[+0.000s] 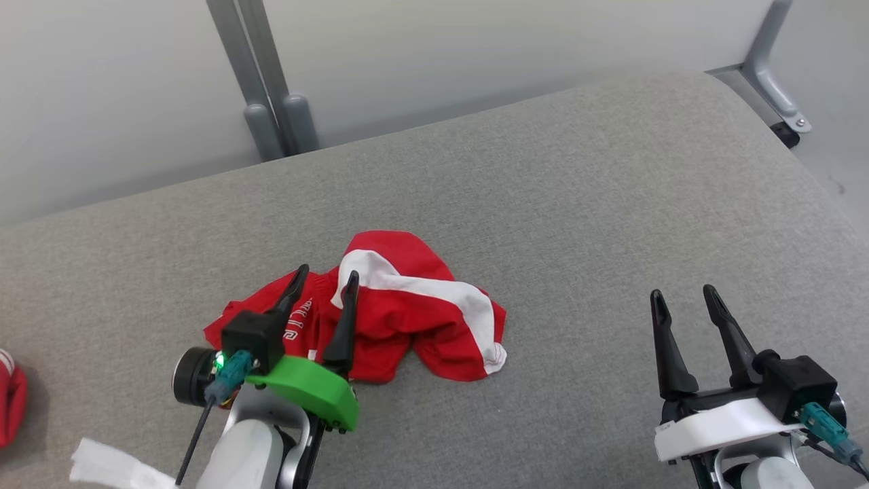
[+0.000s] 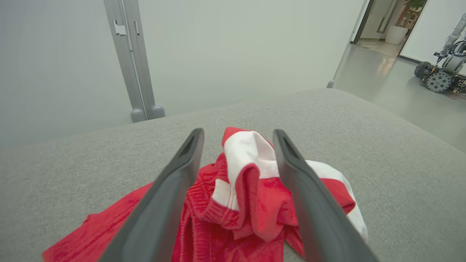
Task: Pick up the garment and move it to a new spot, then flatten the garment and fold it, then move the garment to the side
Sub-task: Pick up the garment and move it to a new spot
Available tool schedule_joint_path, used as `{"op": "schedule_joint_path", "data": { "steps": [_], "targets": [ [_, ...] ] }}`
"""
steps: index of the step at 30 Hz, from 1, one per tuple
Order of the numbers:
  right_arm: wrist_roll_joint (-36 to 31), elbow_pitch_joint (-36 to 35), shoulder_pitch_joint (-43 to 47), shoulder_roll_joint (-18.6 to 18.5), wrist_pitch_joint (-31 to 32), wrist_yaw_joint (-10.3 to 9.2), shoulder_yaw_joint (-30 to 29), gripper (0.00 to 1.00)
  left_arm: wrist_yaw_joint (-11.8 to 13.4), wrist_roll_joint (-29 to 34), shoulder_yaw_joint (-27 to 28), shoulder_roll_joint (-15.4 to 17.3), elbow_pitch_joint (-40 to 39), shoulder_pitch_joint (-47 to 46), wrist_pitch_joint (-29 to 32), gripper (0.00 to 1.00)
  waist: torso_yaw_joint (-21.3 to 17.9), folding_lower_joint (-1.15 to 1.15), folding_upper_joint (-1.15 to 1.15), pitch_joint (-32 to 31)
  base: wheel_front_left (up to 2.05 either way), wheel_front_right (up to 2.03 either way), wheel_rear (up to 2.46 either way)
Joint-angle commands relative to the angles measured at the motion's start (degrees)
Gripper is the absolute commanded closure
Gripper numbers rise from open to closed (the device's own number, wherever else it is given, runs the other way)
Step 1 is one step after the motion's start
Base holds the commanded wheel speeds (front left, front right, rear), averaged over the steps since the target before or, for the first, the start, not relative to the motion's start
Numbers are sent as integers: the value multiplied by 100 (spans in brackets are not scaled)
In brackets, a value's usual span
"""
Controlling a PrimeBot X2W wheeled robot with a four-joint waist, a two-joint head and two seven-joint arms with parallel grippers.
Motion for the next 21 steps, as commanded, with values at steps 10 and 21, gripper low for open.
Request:
{"op": "schedule_joint_path", "data": {
  "steps": [10, 21],
  "targets": [
    [-130, -309, 385, -182, -20, 3, -315, 0, 528, 151, 391, 429, -994, 1375, -678, 0, 1026, 0, 0, -422, 0, 0, 0],
    [-163, -202, 654, -295, -20, 3, -592, 0, 621, 151, 1121, 489, -1065, 2172, -816, 0, 1477, 0, 0, -489, 0, 0, 0]
  ]
}}
